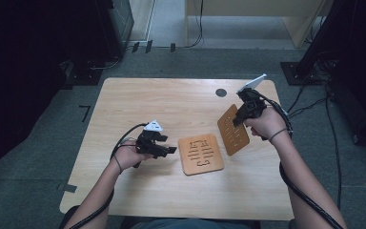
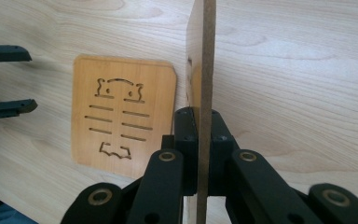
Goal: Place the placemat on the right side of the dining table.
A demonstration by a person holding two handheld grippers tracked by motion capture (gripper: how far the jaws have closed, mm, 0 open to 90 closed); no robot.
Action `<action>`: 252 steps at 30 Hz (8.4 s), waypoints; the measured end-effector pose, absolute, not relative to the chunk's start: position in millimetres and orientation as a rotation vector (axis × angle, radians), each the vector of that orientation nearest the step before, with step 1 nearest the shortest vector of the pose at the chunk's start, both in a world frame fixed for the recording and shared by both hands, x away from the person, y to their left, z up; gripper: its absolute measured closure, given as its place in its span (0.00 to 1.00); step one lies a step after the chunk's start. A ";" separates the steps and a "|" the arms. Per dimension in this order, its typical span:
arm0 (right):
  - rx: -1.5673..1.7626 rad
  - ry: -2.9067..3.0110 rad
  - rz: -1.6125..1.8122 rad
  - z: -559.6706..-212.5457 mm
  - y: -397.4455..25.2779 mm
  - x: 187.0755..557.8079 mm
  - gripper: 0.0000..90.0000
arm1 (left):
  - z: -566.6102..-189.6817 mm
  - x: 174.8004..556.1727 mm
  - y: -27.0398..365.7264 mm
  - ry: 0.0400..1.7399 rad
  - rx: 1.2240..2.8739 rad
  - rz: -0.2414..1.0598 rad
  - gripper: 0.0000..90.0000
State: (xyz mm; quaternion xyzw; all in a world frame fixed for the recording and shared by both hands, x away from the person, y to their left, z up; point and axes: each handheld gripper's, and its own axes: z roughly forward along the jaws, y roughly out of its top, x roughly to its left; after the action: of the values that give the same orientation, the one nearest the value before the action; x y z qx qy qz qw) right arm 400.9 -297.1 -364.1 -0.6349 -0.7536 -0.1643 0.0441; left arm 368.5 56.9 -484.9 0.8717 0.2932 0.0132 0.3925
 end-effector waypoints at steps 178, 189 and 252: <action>-2.374 -1.928 -0.644 -443.8 -439.4 455.5 0.69 | -491.4 367.9 50.6 0.706 2.247 0.043 0.32; -2.370 -1.951 -0.634 -455.7 -437.2 455.0 0.64 | -490.3 368.3 52.2 0.702 2.243 0.052 0.32; -2.296 -2.103 -0.706 -471.6 -415.6 441.2 0.45 | -491.9 370.4 52.9 0.704 2.249 0.067 0.31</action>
State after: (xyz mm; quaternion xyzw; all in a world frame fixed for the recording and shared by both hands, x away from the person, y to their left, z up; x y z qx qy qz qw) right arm 441.2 -415.6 -471.6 -0.7190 -0.6584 -0.2210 -0.0254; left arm 370.4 52.9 -491.9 0.8815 0.2761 0.0263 0.3821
